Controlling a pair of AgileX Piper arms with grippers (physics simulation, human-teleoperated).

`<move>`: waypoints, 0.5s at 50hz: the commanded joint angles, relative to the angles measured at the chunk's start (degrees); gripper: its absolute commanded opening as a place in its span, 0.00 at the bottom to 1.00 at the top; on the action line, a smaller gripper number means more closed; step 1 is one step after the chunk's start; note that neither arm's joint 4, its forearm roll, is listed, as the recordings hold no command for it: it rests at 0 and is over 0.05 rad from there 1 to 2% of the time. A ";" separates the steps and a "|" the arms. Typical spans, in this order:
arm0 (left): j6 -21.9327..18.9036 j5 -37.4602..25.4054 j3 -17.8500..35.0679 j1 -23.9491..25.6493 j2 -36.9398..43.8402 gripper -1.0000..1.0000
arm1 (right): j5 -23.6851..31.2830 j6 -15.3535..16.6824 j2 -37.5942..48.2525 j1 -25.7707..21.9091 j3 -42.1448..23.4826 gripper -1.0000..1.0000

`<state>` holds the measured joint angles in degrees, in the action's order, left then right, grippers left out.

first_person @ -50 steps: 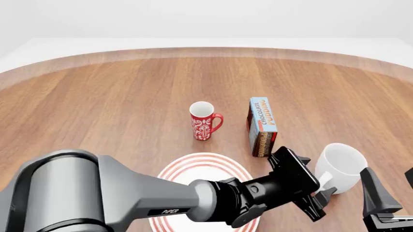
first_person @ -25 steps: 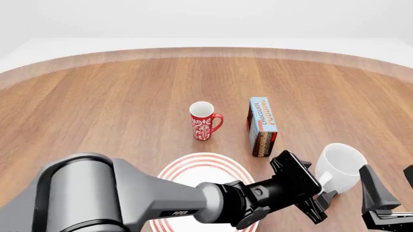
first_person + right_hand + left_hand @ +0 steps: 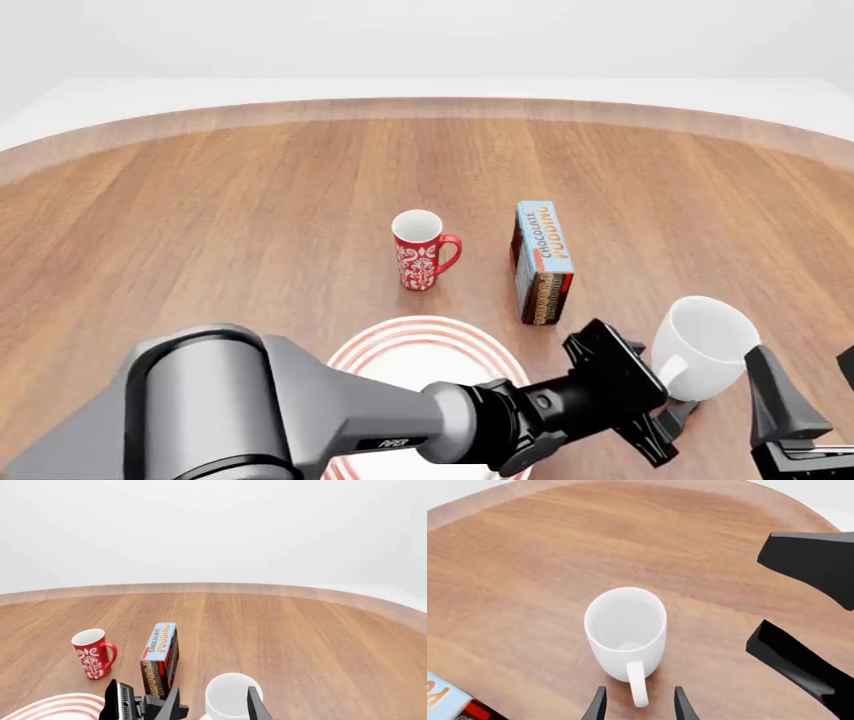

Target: Pick up the white mug and put it on the plate, and put the chocolate pudding to the right of the plate.

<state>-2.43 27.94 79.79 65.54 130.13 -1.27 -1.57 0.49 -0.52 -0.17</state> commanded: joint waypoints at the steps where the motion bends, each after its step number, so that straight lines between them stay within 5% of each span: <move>1: 0.07 -0.37 1.16 0.15 1.48 1.00 | 0.46 -0.06 -0.48 0.00 -0.01 1.00; 25: 0.39 -1.17 3.44 -0.58 4.05 1.00 | 0.40 0.01 -0.39 -0.07 -0.04 1.00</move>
<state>-2.15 27.12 82.31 65.13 133.21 -0.87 -1.57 0.09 -0.55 -0.18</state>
